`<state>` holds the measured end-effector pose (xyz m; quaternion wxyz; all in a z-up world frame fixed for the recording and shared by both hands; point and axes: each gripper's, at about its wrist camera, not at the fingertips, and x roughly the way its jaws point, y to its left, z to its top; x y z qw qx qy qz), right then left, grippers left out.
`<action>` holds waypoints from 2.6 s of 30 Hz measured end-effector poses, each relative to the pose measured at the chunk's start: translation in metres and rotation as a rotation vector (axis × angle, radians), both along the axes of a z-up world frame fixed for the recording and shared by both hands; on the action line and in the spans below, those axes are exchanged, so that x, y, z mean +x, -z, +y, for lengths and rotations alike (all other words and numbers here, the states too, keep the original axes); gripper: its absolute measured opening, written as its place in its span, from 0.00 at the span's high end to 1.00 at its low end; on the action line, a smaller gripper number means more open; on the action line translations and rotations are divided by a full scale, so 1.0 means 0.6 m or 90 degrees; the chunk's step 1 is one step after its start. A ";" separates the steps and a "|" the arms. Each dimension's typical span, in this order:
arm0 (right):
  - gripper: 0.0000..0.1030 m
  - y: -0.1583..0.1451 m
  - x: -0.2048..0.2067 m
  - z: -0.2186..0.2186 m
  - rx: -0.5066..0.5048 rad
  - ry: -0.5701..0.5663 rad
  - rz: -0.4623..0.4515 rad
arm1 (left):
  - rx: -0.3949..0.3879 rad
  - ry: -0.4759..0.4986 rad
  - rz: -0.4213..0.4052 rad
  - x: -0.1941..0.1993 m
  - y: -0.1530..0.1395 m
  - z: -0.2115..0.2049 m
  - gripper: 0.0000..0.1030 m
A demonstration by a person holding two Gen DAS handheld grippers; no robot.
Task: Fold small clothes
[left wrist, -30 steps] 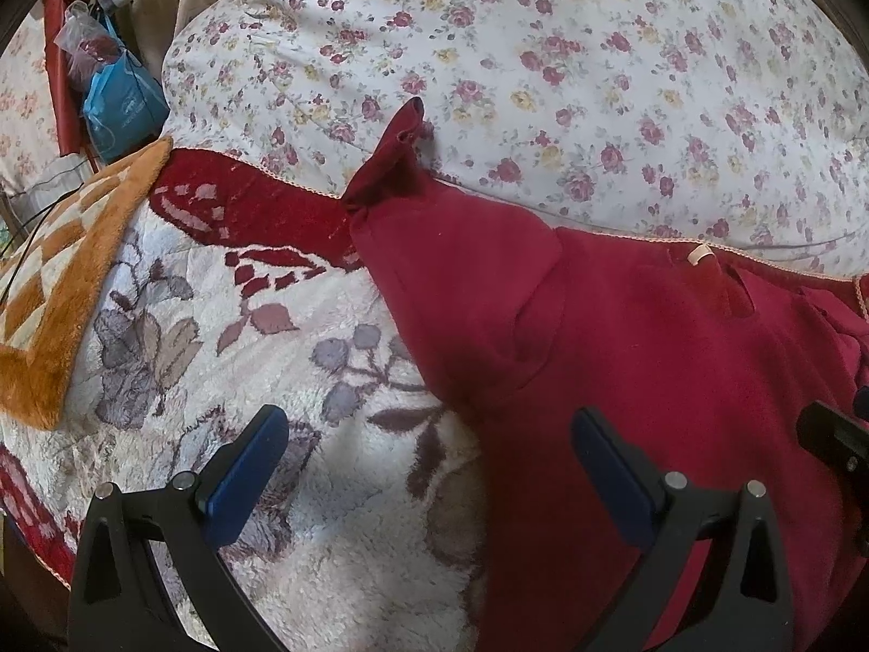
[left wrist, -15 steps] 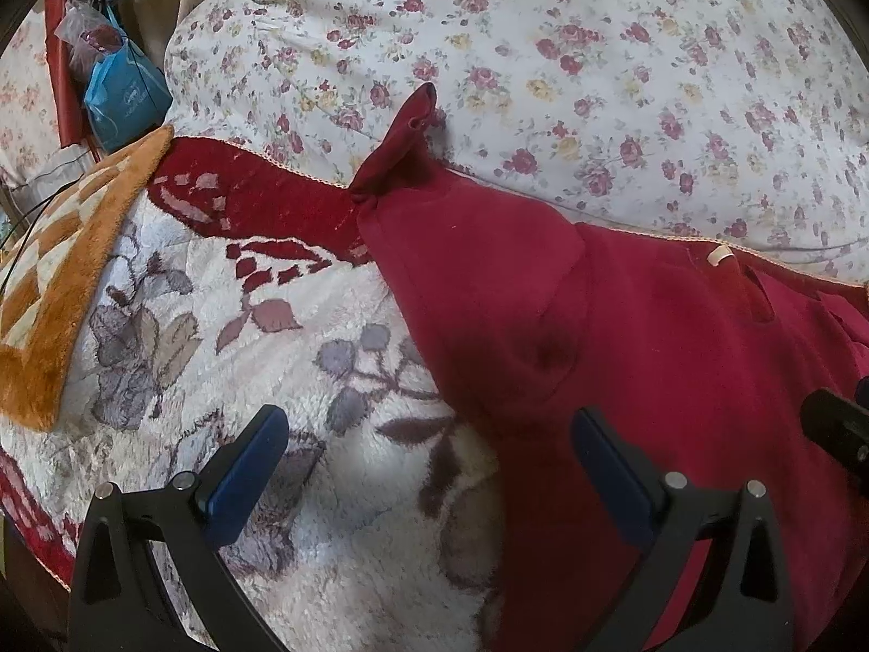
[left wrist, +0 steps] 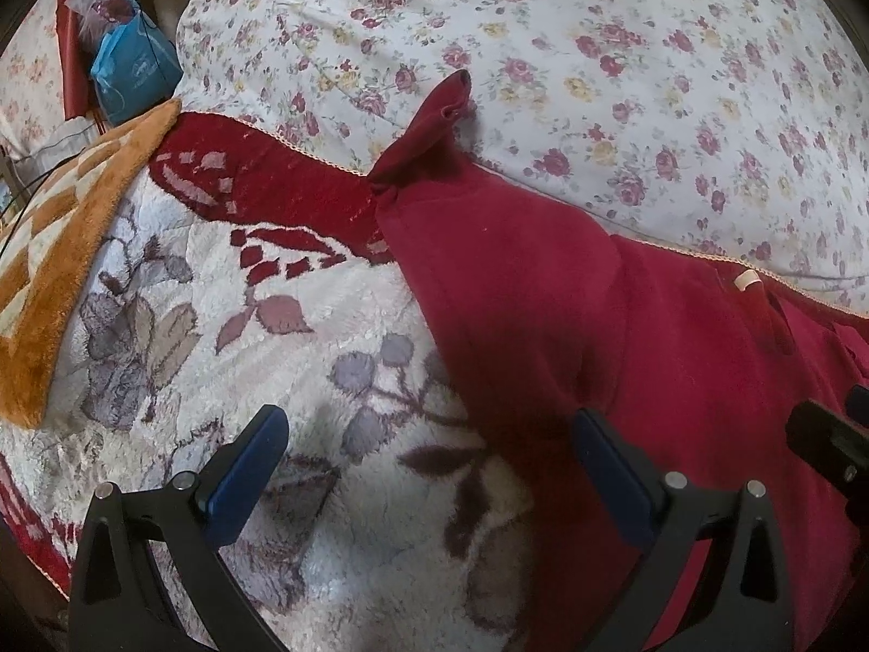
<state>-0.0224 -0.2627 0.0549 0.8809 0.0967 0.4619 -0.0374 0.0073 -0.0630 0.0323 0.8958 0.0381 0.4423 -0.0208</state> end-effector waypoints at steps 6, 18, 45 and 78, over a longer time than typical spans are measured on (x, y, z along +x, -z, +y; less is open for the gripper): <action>0.00 0.009 -0.009 -0.013 0.003 0.013 0.011 | -0.002 -0.002 -0.001 0.006 -0.003 0.000 0.00; 0.00 0.012 -0.051 -0.064 0.044 0.013 0.006 | -0.023 0.009 -0.064 0.122 -0.063 0.024 0.00; 0.20 0.030 -0.055 -0.118 0.078 0.024 0.001 | -0.134 0.030 -0.019 0.299 -0.039 0.064 0.94; 0.18 0.019 -0.169 -0.135 0.087 -0.008 0.040 | -0.023 0.182 -0.061 -0.128 -0.075 -0.031 0.23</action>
